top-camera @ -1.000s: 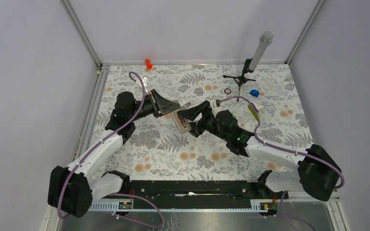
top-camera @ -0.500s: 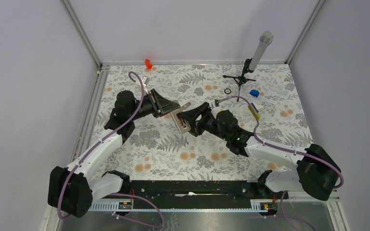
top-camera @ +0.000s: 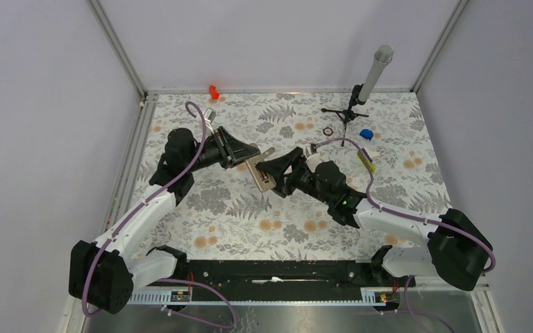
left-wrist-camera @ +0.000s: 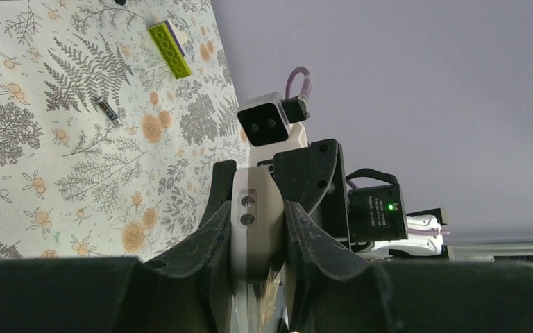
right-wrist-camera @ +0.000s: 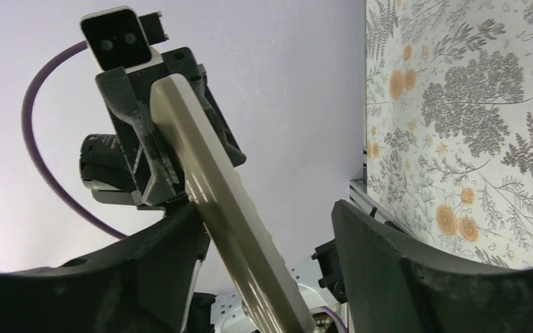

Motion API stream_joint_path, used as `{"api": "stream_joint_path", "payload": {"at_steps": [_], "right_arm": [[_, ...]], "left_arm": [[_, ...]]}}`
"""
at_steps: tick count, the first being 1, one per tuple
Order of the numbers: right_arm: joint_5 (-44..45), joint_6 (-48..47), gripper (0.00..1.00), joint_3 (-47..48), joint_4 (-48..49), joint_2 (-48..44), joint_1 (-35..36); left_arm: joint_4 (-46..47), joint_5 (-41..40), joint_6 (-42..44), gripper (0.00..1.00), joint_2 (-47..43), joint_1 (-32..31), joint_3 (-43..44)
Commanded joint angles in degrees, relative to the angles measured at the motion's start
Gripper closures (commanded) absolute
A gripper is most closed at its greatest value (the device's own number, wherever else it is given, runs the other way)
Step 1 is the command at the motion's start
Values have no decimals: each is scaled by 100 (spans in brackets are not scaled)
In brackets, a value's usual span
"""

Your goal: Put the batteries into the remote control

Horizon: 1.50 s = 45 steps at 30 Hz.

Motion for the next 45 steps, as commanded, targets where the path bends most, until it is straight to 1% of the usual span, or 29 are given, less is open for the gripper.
{"api": "stream_joint_path", "payload": {"at_steps": [1,3,4,6,8,10,12,14,17,18,20,25,30,32,35,37,40,45], "right_arm": [[-49,-729,16,-27,93,-264,-117],[-87,-1159,6,20,-61,-443,-185],[-89,-1418,4,41,-166,-535,-217],[-58,-1910,3,110,-604,-732,-282],[202,-2482,3,206,-1281,-1053,-315],[694,-3118,4,335,-2048,-1333,-318],[1296,-3871,4,565,-2938,-1486,-324],[1886,-4704,7,933,-3963,-1391,-324],[2608,-5603,10,1576,-5399,-790,-368],[2694,-5766,10,1832,-5758,-523,-410],[2857,-5978,11,2031,-6220,-78,-520],[2801,-6379,17,1929,-6227,650,-851],[2837,-6643,21,2105,-6246,1521,-1108],[2570,-6656,25,2209,-6222,1854,-1271],[2440,-6668,32,2347,-6142,2284,-1434],[2404,-6656,37,2411,-6074,2477,-1513],[2355,-6676,40,2481,-5947,2710,-1605],[2034,-6752,44,2554,-5779,2964,-1914]], "left_arm": [[263,249,345,100,-78,-25,344],[129,252,722,100,-79,-6,362],[31,273,932,100,-65,9,388],[-137,367,1273,100,-12,59,441],[-290,408,1518,100,27,111,457],[-398,396,1733,100,-7,173,453],[-625,157,1939,100,-108,238,449],[-1003,-187,2142,100,-178,333,469],[-1453,-538,2254,100,-189,506,509],[-1510,-597,2254,100,-177,564,498],[-1536,-640,2225,100,-185,682,448],[-1568,-767,2228,100,-371,793,355],[-1854,-860,2390,100,-483,832,386],[-1872,-849,2404,100,-509,841,371],[-1882,-829,2403,100,-545,843,352],[-1882,-794,2411,100,-560,849,344],[-1837,-706,2438,100,-557,850,343],[-1714,-523,2460,100,-548,850,325]]}}
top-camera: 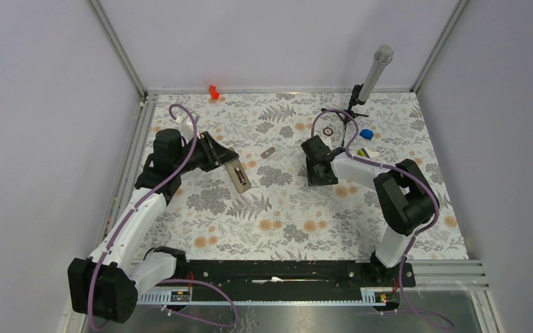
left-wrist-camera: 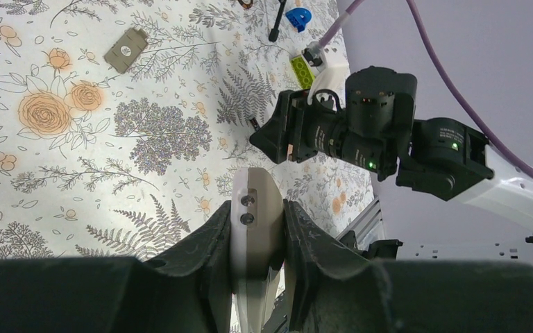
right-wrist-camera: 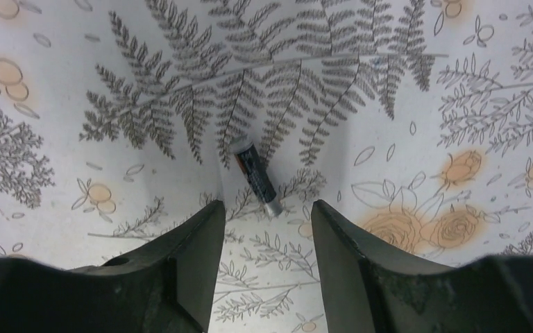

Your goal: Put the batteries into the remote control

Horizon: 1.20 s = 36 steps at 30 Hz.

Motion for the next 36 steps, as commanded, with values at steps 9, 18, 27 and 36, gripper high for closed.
{"api": "stream_joint_path", "payload": {"at_steps": [9,18,27,36], "right_arm": [[-477,-582,69,358,267,481,-329],[-147,-414,91,325,223,301,-328],[-1265,-274,92,-163,745,-1351,-328],[-3292,302,92,-444,1553,-3404,-329]], "left_arm": [[428,294,102,100,-134,52,160],[576,614,118,100,-153,61,199],[1396,1266,-171,100,-206,35,-15],[2865,1135,-1294,100,-85,-389,-525]]}}
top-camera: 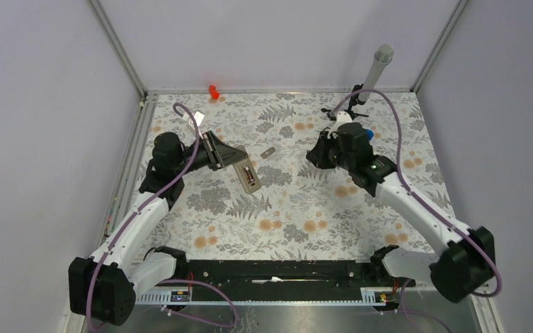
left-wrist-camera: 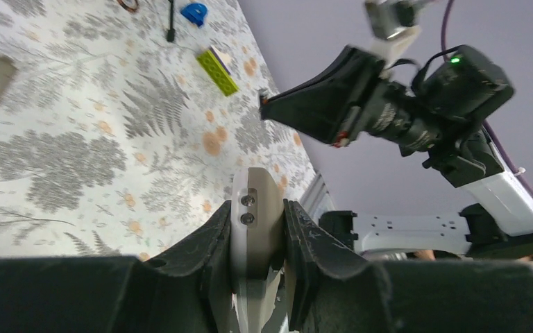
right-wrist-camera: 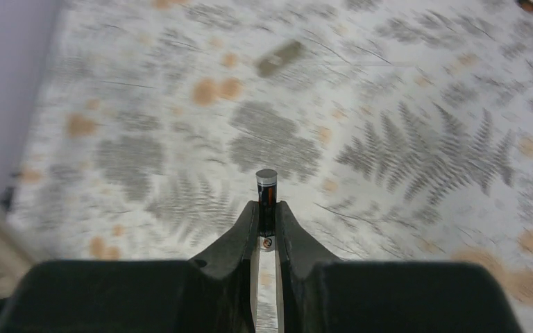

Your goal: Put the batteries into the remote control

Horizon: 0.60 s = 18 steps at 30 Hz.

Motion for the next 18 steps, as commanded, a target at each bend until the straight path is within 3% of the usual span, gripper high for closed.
{"api": "stream_joint_path", "payload": {"at_steps": [1,6,11,18], "right_arm": [[-1688,493,92,-19,623,-747,-1],[-2645,925,91,60,706,-1199,93],[-2710,830,88,476,-212,-1200,291],[-2314,607,88,868,-1176,-999,672]], "left_arm": [[1382,-183,-864,100,51,-470,-208],[2019,-717,-1335,100,558,-1225,-219],[3183,-691,-1931,100,1285,-1558,-209],[3942,-850,-2337,100,2196,-1902,-11]]}}
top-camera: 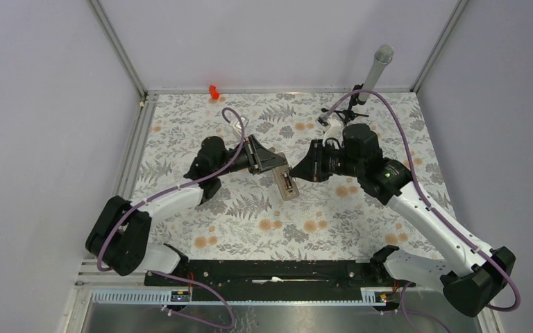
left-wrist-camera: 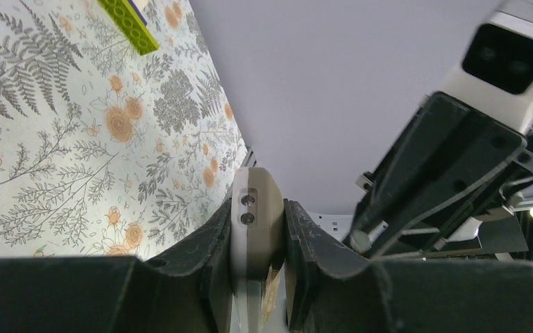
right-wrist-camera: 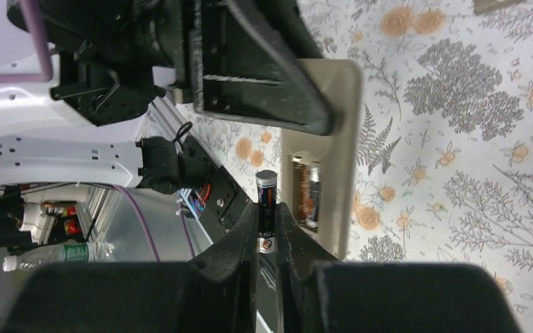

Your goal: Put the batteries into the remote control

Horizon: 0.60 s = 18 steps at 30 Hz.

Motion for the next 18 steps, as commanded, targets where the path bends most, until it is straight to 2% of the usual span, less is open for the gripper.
{"api": "stream_joint_path", "payload": {"at_steps": [1,6,11,18], "right_arm": [[212,-178,88,330,-729,53,180],[771,-468,87,501,-1374,201,296],[1112,-734,84,573,-1490,188,355],[1379,-851,83,768,-1687,472,390]], "left_arm": [[1247,-202,-444,100,408,-113,203],[1909,-35,-908,100,1054,-175,316],[2771,90,-1426,100,1540,-253,269],[3213,48,-1674,100,1852,-329,243]]}}
